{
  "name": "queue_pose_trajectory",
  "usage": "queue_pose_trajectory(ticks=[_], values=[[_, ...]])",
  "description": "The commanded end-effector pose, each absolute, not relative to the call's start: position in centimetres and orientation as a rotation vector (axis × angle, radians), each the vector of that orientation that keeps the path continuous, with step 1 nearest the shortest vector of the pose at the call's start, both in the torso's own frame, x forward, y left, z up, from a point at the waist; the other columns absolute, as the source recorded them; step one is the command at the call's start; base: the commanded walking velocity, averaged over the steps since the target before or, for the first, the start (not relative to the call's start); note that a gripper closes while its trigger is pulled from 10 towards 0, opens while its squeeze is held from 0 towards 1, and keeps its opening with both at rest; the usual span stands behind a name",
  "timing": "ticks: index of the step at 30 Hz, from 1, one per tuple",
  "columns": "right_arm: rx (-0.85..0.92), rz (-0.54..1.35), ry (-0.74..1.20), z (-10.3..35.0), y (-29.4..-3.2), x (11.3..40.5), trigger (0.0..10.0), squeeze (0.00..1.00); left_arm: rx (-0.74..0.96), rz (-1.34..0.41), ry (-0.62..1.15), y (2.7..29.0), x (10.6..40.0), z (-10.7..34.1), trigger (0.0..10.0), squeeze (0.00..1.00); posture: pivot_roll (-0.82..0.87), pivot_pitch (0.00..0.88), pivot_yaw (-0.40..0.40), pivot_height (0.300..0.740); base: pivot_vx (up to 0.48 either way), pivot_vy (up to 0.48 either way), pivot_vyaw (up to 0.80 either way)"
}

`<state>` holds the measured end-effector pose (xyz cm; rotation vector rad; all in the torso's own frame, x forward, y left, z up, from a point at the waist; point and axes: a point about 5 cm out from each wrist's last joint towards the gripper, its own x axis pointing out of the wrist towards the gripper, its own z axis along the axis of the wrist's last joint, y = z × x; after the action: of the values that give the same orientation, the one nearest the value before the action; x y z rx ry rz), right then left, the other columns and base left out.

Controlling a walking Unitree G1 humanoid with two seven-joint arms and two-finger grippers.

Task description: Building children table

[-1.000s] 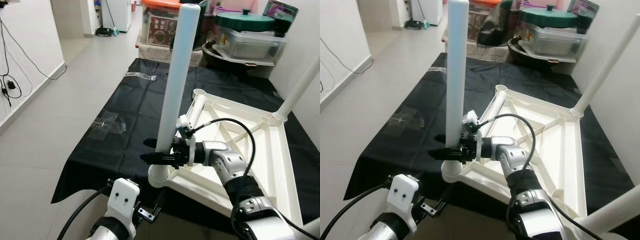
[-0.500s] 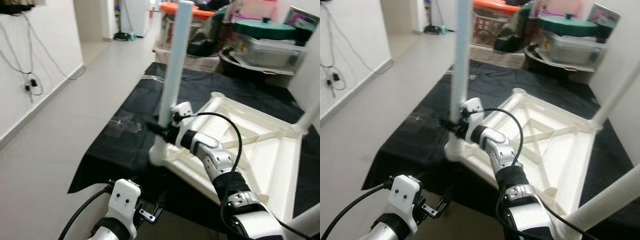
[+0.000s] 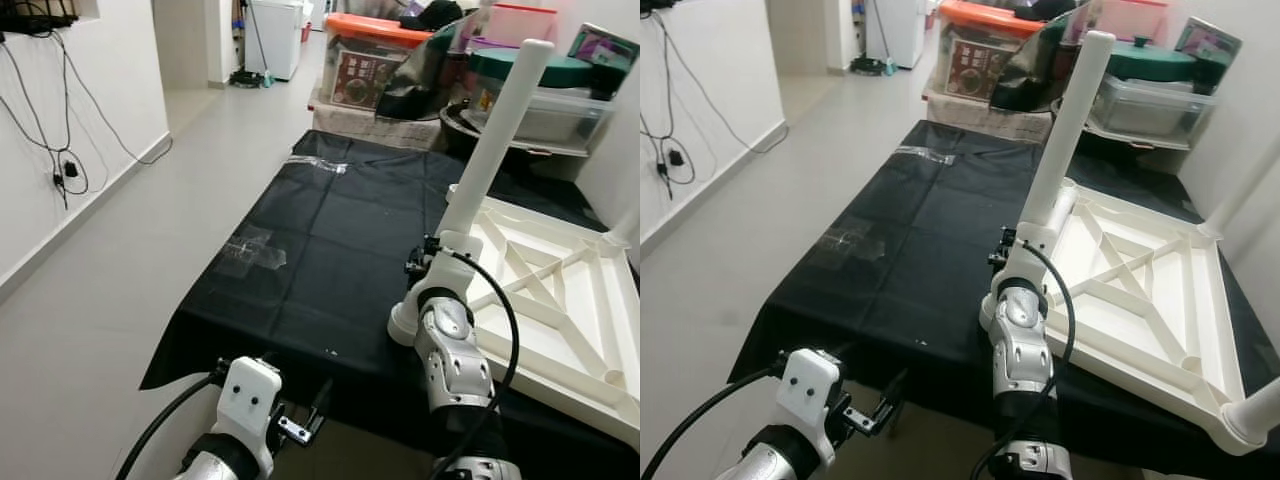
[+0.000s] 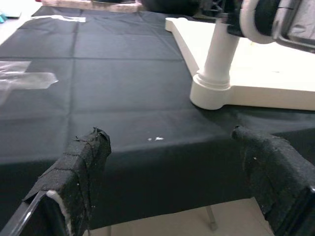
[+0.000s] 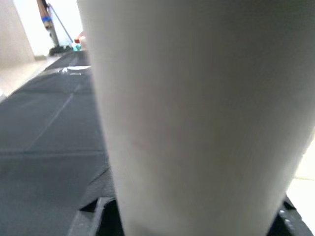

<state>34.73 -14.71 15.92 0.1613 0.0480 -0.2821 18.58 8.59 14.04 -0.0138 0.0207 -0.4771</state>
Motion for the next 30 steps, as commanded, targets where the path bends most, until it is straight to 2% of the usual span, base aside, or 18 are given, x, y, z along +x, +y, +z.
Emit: queue_pose_trajectory(ticks=[1,3,4,5,6,7,9,12,13,14,16,20,21,30], values=[[0.227,-0.213,0.089,14.5,-13.7,34.7,10.0,1.0,-0.018,-0.482,0.041,8.6,18.6,13.6,10.0,0.0,0.24,0.048,-0.125,0.74,0.0,0.0,0.0],[0.227,-0.213,0.089,14.5,-13.7,34.7,10.0,1.0,-0.018,-0.482,0.041,8.6,18.6,13.6,10.0,0.0,0.24,0.048,-0.125,0.74,0.0,0.0,0.0],[0.243,-0.095,0.014,16.0,-12.8,35.4,10.0,1.0,-0.02,-0.481,0.039,8.6,18.6,13.7,10.0,0.0,0.24,0.049,-0.127,0.74,0.0,0.0,0.0],[0.243,-0.095,0.014,16.0,-12.8,35.4,10.0,1.0,-0.02,-0.481,0.039,8.6,18.6,13.7,10.0,0.0,0.24,0.049,-0.127,0.74,0.0,0.0,0.0],[0.266,-0.028,-0.013,16.7,-12.5,35.8,10.0,0.57,-0.02,-0.48,0.039,8.5,18.6,13.7,10.0,0.0,0.24,0.049,-0.127,0.74,0.0,0.0,0.0],[0.287,0.039,-0.037,17.4,-12.4,36.2,10.0,0.0,-0.021,-0.48,0.039,8.5,18.6,13.7,10.0,0.0,0.24,0.05,-0.127,0.74,0.0,0.0,0.0],[0.351,0.194,-0.056,18.3,-12.3,36.8,10.0,0.0,-0.022,-0.48,0.038,8.5,18.6,13.7,10.0,0.0,0.24,0.051,-0.126,0.74,0.0,0.0,0.0],[0.381,0.268,-0.061,18.5,-12.3,37.0,10.0,0.0,-0.022,-0.481,0.038,8.5,18.6,13.7,10.0,0.0,0.24,0.051,-0.127,0.74,0.0,0.0,0.0],[0.392,0.391,-0.057,18.8,-12.1,37.1,10.0,0.0,-0.021,-0.481,0.038,8.5,18.6,13.7,10.0,0.0,0.24,0.052,-0.128,0.74,0.0,0.0,0.0],[0.361,0.656,-0.016,19.0,-11.9,36.9,10.0,0.0,-0.02,-0.48,0.037,8.5,18.6,13.7,10.0,0.0,0.24,0.052,-0.128,0.74,0.0,0.0,0.0],[0.353,0.717,-0.002,19.0,-11.9,36.8,10.0,0.0,-0.02,-0.48,0.037,8.5,18.6,13.7,10.0,0.0,0.24,0.052,-0.128,0.74,0.0,0.0,0.0],[0.265,1.124,0.069,19.0,-11.2,35.0,10.0,0.0,-0.018,-0.48,0.037,8.6,18.6,13.7,10.0,0.0,0.24,0.053,-0.127,0.74,0.0,0.0,0.0],[0.218,1.282,0.107,18.9,-10.7,34.2,10.0,0.0,-0.018,-0.479,0.037,8.6,18.6,13.7,10.0,0.0,0.25,0.054,-0.128,0.74,0.0,0.0,0.0],[0.148,1.478,0.143,18.7,-9.2,33.8,10.0,0.0,-0.017,-0.479,0.036,8.6,18.6,13.8,10.0,0.0,0.25,0.057,-0.13,0.74,0.0,0.0,0.0]])
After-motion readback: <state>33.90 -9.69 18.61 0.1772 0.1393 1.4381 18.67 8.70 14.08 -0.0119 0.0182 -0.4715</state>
